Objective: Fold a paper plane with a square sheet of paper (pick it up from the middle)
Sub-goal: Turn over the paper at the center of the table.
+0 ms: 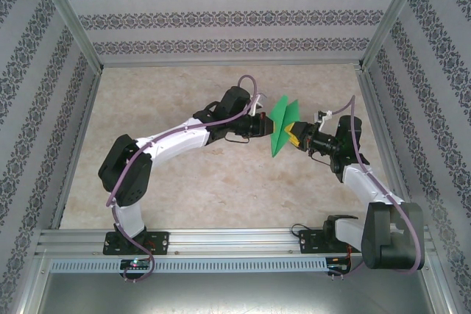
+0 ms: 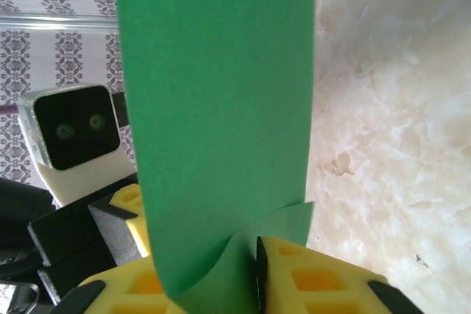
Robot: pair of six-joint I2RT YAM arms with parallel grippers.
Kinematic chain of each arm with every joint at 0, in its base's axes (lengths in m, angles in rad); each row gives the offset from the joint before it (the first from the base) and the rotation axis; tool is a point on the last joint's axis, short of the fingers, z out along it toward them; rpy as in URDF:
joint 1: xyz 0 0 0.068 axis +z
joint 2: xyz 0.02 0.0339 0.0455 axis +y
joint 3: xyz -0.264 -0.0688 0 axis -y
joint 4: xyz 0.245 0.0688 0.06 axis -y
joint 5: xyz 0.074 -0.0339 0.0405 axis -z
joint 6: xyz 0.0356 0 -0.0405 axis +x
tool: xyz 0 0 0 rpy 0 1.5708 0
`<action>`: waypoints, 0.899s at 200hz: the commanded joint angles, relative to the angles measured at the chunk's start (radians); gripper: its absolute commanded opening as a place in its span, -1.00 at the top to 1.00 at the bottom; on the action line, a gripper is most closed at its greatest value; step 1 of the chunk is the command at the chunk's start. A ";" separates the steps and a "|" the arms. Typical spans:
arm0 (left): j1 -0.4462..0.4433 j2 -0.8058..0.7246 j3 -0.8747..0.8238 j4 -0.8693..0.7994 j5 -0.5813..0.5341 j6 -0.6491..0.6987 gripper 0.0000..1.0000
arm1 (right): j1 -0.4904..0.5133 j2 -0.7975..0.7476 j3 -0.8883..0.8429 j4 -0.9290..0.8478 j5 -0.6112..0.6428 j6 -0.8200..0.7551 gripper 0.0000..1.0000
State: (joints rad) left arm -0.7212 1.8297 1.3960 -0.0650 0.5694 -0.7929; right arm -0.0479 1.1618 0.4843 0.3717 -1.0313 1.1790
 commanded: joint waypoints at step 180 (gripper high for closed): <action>0.015 -0.118 -0.114 0.141 0.008 -0.132 -0.27 | 0.048 0.040 0.076 0.296 -0.013 0.176 0.99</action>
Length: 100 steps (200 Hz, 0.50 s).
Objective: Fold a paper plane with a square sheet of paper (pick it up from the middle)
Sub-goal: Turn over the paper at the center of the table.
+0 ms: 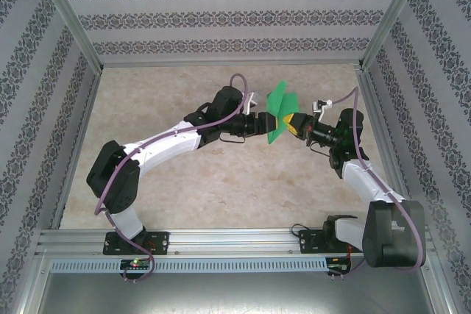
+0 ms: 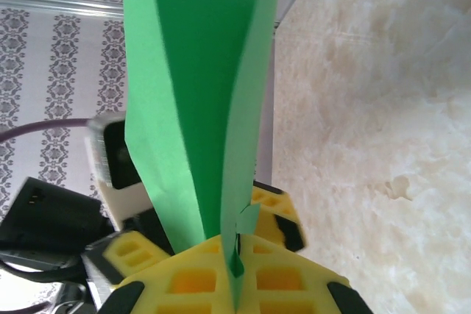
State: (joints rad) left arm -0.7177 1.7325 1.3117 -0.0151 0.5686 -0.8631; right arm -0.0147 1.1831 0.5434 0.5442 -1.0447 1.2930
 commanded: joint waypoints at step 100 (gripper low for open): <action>0.011 -0.032 -0.066 0.271 0.050 -0.172 -0.01 | 0.039 0.041 0.017 0.129 0.018 0.060 0.99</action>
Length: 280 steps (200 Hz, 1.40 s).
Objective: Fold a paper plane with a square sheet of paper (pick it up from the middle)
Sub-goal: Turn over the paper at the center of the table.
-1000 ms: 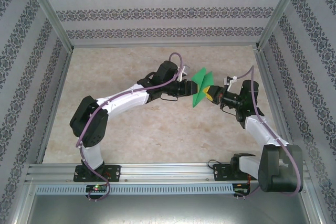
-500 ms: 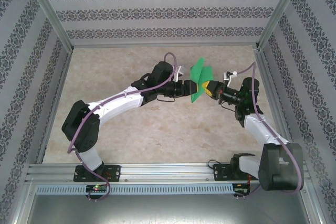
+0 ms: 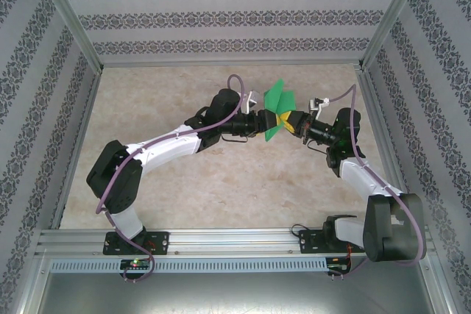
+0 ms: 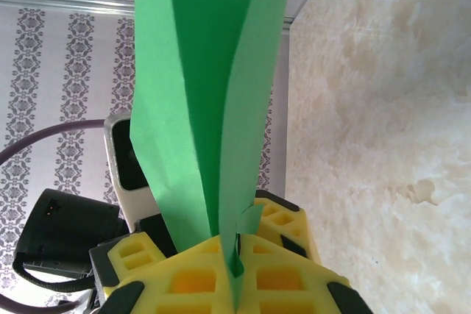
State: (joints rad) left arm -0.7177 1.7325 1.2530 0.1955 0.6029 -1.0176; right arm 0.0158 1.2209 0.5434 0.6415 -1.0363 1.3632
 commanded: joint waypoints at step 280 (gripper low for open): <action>0.011 -0.089 0.281 -0.925 -0.519 0.610 0.93 | -0.017 -0.070 0.157 -0.765 0.200 -0.627 -0.20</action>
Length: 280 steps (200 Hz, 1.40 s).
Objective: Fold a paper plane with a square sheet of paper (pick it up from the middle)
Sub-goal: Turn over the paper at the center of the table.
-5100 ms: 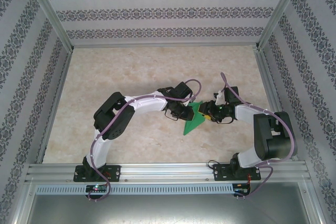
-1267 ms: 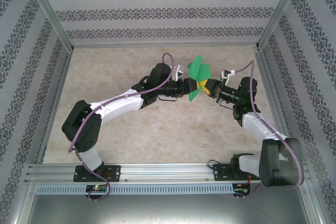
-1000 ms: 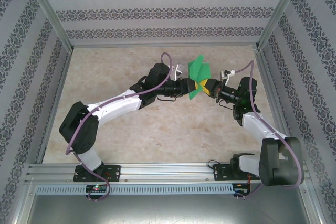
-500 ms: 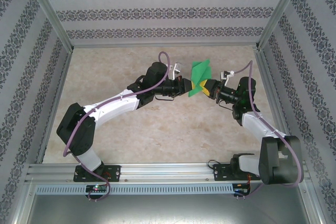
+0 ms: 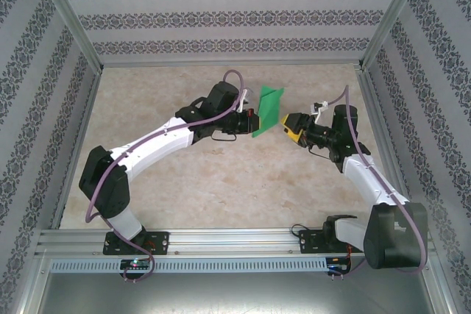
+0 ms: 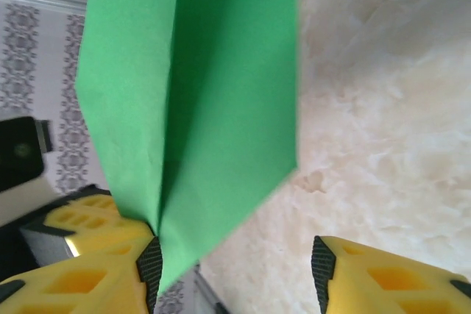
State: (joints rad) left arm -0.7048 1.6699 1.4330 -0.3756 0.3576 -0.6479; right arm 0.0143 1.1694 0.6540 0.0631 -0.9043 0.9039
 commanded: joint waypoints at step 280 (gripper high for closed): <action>-0.501 0.377 -0.033 -0.361 -0.806 0.536 0.43 | 0.006 0.079 0.164 -0.308 0.051 -0.228 -0.18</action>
State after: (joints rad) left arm -1.1919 2.0518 1.3979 -0.7551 -0.5095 -0.0898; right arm -0.0017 1.2362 0.8227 -0.2691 -0.8383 0.6773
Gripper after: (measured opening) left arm 0.248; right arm 0.595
